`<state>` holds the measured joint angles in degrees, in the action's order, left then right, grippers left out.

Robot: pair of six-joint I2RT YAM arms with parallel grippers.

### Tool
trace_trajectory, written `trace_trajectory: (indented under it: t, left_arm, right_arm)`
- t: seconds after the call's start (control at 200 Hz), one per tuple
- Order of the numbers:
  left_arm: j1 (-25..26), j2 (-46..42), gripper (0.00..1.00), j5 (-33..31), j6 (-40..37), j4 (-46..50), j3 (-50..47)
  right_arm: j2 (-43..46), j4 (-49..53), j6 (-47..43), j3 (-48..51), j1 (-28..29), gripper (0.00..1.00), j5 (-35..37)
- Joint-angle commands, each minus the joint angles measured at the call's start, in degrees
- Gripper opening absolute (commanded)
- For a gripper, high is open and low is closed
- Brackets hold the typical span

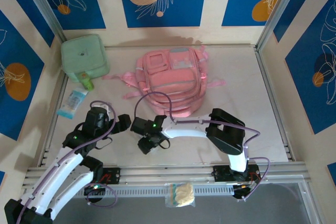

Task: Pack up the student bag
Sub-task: Pick up the loose stationery from the bottom-center of the table.

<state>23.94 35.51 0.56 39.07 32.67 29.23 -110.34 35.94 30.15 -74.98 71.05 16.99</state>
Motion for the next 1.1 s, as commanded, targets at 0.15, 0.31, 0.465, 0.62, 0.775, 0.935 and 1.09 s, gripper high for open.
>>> trace_trajectory:
  t: [0.15, 0.31, 0.465, 0.62, 0.775, 0.935, 1.09]
  left_arm:
    - [-0.6, -0.7, 0.94, -1.9, 0.7, 1.3, -0.8]
    - [-0.6, -0.7, 0.95, -2.1, 0.6, 1.1, -1.0]
    - [-0.6, -0.7, 0.96, -1.8, 0.6, 0.9, -1.1]
    - [-0.6, -0.5, 0.97, -1.6, 0.5, 0.1, -1.0]
    - [-0.6, 0.5, 0.97, -1.4, 0.0, -0.5, 0.0]
    - [-0.5, 2.1, 0.97, -1.3, -2.4, -1.3, 1.6]
    - [-0.6, 6.0, 0.97, -1.6, -7.7, -3.0, 4.6]
  right_arm:
    - [-2.9, 2.2, -0.9, -3.1, 1.7, 0.66, 3.0]
    - [-4.3, 2.2, -0.8, -3.6, 1.7, 0.64, 3.0]
    - [-5.0, 2.5, -0.9, -4.2, 1.8, 0.59, 3.4]
    - [-4.8, 3.8, -1.0, -4.7, 1.8, 0.51, 4.9]
    - [-3.2, 3.9, -0.8, -4.1, 1.7, 0.46, 4.3]
    - [-0.3, 4.8, 0.0, -3.5, 1.1, 0.44, 3.3]
    - [4.8, 5.6, 1.3, -1.5, -0.3, 0.44, 1.6]
